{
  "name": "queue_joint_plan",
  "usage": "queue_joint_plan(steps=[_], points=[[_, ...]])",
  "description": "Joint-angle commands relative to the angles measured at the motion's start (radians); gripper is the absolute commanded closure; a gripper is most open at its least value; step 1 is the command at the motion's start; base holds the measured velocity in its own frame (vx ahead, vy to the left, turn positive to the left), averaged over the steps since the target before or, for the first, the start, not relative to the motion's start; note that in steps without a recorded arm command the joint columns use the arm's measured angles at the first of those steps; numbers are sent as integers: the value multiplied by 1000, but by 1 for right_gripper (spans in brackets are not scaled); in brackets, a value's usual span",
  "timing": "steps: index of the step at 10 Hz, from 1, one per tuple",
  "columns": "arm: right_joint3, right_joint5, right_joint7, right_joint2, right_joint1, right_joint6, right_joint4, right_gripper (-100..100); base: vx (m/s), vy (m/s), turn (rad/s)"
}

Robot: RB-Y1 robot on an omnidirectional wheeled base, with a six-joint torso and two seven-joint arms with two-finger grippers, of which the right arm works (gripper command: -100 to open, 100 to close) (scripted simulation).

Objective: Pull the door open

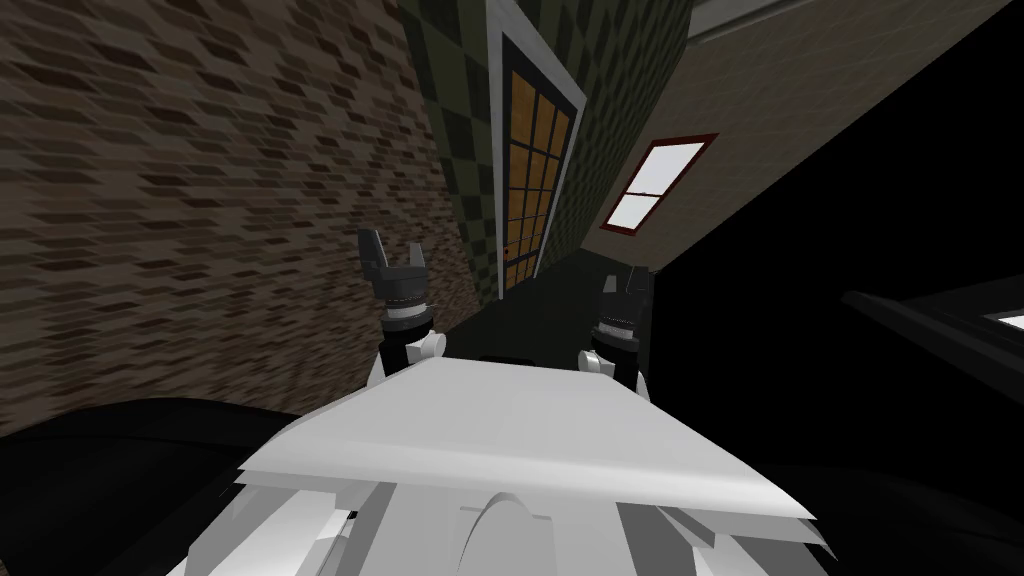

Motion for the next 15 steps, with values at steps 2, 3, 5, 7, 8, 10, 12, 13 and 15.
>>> queue_joint_plan(steps=[2,3,5,7,8,10,12,13,15], points=[[7,17,31,-16,-15,-11,45,-100,86,-6,17],[10,23,42,-22,-20,-15,61,-100,124,12,9],[16,37,67,-32,-32,-23,98,-100,124,-17,11],[21,50,90,-41,-43,-32,132,-100,111,-16,16],[25,58,106,-46,-50,-37,155,-100,116,3,9],[33,80,144,-57,-68,-50,211,-100,155,-6,19],[38,90,164,-62,-77,-57,239,-100,117,-6,13],[43,102,184,-67,-87,-65,270,-100,114,-13,15],[48,114,207,-72,-98,-72,303,-100,118,-17,15]])
